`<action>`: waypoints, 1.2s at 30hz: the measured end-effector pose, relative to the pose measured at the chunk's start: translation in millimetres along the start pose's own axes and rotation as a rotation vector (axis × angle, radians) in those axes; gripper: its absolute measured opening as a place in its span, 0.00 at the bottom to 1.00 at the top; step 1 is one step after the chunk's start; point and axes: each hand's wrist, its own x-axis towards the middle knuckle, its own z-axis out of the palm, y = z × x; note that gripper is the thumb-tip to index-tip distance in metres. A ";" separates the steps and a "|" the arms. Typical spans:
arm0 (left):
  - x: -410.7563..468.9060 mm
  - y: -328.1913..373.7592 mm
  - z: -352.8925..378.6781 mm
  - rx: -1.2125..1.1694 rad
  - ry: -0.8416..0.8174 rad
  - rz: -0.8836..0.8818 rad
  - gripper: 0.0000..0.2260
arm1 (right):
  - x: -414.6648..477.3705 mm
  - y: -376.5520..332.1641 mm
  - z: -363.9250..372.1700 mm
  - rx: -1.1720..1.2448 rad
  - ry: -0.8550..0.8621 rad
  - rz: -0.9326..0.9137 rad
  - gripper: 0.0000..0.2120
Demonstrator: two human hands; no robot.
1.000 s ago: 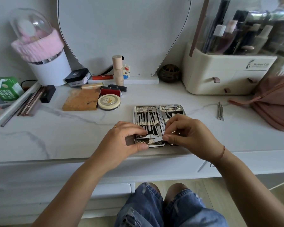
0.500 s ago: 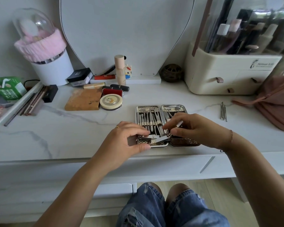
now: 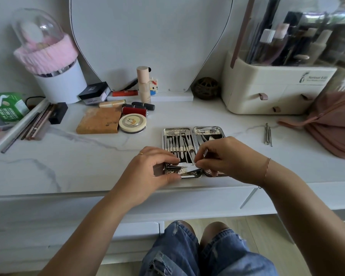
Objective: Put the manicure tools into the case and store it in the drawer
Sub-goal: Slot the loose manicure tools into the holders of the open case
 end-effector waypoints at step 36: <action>-6.3 0.1 0.4 -0.102 0.082 -0.003 0.06 | -1.6 10.5 26.2 0.057 0.131 -0.110 0.05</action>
